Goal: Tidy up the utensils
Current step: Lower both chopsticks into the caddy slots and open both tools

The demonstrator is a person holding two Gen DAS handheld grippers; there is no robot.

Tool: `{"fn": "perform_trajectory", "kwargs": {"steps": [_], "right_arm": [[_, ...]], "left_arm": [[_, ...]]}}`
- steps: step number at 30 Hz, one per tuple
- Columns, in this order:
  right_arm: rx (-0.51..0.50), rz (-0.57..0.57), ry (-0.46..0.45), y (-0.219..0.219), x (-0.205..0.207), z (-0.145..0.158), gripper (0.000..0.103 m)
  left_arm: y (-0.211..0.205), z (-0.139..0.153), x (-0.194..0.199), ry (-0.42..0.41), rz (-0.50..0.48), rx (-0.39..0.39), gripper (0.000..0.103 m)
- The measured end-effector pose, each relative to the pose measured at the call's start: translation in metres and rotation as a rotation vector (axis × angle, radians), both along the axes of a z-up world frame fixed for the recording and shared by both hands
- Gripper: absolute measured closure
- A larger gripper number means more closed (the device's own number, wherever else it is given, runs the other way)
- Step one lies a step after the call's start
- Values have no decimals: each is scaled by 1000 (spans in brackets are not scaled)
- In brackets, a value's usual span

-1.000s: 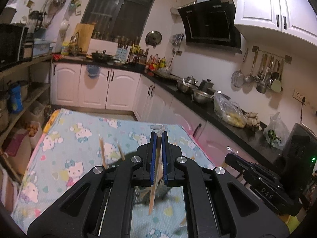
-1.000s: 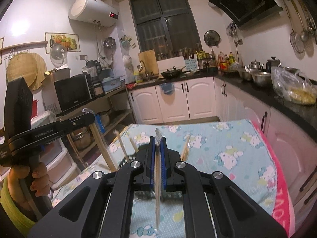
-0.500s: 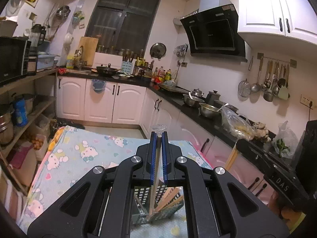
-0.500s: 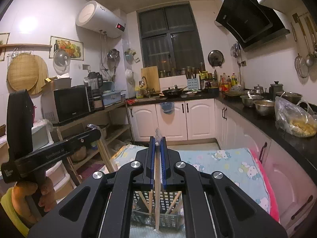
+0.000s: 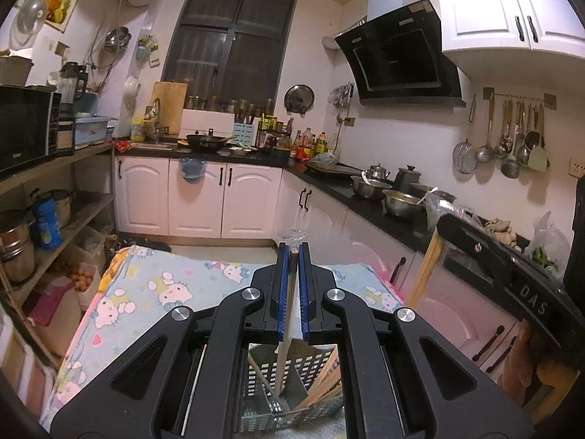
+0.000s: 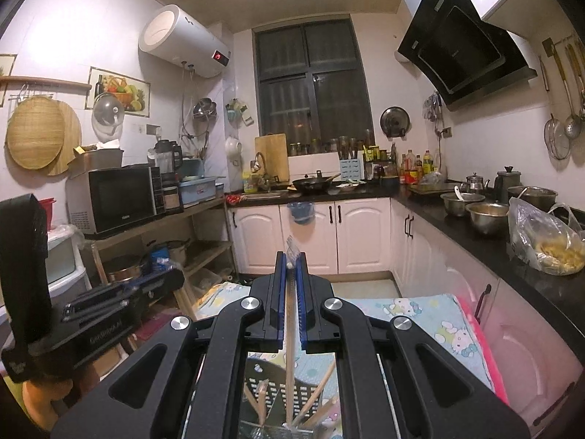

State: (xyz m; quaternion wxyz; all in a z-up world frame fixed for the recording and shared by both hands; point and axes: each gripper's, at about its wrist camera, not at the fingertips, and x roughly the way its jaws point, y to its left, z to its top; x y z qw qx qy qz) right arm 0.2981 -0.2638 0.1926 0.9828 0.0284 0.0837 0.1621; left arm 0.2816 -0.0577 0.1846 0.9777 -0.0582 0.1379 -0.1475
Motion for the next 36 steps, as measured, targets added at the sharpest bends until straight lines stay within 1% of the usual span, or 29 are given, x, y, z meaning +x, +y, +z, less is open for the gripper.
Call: {"fn": "perform_trajectory", "kwargs": {"steps": [10,18,23,30,36], "right_arm": [[4,-27,5,-2,22,-20,97],[-37,-38,-25,3,27,-39,97],[-75,-44,-25,8,30,-52,97],[-80,-44,19,8,36,-68,97],[-49,-54,84,2,40,-81,97]], "left_arm": [[-5,-25,10,29,-9,5,102],[-10,-44,16,65,-13,14,102],[-11,-53,19,87,-17,21,102],[-10,-63,22,115,-15,30,102],[-9,-69,24,134,-9,34,102]]}}
